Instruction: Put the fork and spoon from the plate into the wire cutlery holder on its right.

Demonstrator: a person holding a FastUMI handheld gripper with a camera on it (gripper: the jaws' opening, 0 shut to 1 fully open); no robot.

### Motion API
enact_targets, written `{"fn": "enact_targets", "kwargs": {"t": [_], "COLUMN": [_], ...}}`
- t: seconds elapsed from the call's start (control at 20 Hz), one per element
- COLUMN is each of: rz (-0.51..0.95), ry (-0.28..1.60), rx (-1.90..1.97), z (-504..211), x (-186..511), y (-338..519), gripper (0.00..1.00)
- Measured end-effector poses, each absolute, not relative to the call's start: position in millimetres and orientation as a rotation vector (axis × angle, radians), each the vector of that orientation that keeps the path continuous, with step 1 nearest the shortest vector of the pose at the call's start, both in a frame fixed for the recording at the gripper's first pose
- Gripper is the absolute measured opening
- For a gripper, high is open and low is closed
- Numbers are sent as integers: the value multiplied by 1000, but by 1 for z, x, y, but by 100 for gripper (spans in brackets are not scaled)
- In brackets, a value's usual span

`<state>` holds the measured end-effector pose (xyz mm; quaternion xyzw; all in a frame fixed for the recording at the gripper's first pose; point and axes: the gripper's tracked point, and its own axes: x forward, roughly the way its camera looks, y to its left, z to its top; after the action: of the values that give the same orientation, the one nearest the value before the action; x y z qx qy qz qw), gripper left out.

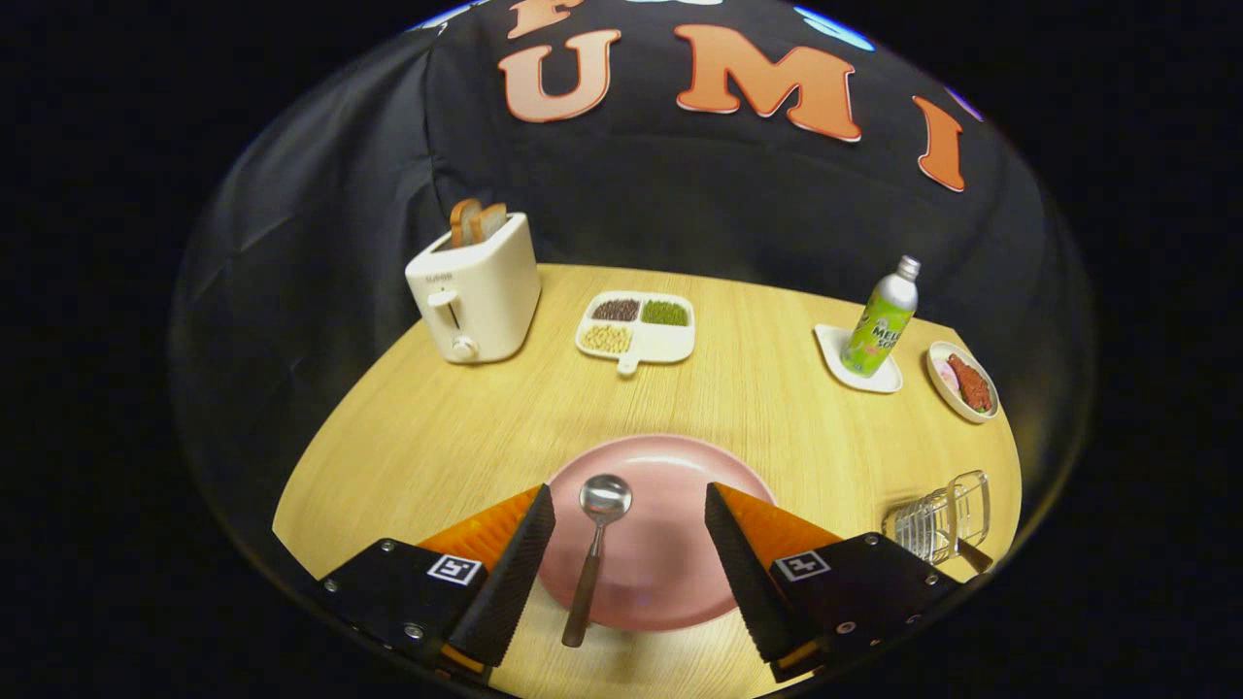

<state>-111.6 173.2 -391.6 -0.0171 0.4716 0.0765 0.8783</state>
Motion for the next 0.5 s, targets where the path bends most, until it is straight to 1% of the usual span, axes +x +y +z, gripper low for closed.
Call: {"fn": "enact_targets", "kwargs": {"t": [0.15, 0.2, 0.25, 0.4, 0.45, 0.5], "rz": [185, 194, 201, 209, 210, 216], "ry": [1071, 1096, 1115, 1170, 1189, 1209], "rx": [-67, -69, -75, -116, -121, -121], "z": [-421, -427, -432, -449, -453, -457], "x": [-129, -135, -136, -145, -148, -152], "y": [181, 184, 185, 182, 181, 182], "gripper": [87, 83, 81, 68, 65, 57]}}
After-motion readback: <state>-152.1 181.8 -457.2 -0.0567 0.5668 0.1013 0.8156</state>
